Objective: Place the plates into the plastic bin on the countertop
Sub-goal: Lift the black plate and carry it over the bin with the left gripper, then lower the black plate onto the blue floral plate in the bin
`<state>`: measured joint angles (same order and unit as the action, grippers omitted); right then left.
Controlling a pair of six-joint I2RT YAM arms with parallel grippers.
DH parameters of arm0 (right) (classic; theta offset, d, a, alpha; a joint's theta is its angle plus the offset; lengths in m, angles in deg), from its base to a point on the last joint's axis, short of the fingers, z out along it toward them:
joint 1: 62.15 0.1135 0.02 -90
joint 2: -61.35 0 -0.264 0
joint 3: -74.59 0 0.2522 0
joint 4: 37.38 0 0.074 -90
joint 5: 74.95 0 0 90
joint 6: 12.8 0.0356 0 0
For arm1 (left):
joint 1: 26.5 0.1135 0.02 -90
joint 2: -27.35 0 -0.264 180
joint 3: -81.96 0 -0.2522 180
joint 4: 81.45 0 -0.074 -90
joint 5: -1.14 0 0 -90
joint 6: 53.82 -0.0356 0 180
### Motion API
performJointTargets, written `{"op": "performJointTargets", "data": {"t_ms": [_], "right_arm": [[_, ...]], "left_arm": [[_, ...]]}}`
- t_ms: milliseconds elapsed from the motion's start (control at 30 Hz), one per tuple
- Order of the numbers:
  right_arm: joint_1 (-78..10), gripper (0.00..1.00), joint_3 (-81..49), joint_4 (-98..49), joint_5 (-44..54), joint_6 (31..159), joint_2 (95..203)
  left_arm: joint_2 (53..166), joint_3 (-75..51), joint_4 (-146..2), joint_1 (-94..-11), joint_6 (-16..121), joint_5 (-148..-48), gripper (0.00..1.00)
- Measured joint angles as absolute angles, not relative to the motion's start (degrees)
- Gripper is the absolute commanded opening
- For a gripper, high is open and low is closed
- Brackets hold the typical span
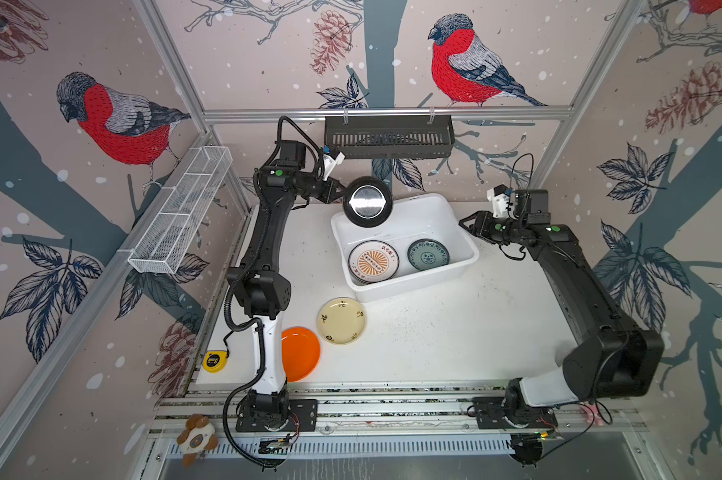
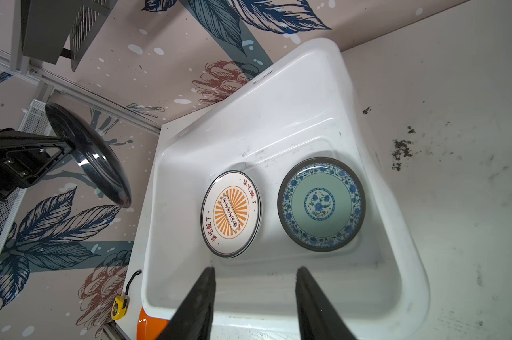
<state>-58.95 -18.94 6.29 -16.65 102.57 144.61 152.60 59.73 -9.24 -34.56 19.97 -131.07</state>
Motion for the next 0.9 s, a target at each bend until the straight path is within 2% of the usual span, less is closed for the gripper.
{"op": "performJointTargets", "data": {"t_ms": [267, 467, 900], "right_arm": [[-60.37, 0.46, -16.47, 7.75, -16.5, 102.72, 139.69], [-60.7, 0.46, -14.91, 9.28, -15.89, 102.74, 136.22], [-60.74, 0.46, -11.5, 11.16, -13.79, 104.14, 131.13]], "left_arm": [[152.14, 50.86, -19.47, -39.87, 24.84, -129.74, 0.0], [155.75, 50.57, -26.55, -43.5, 28.97, -128.87, 0.0], [163.79, 52.17, -31.2, -50.12, 32.89, -127.64, 0.0]]}}
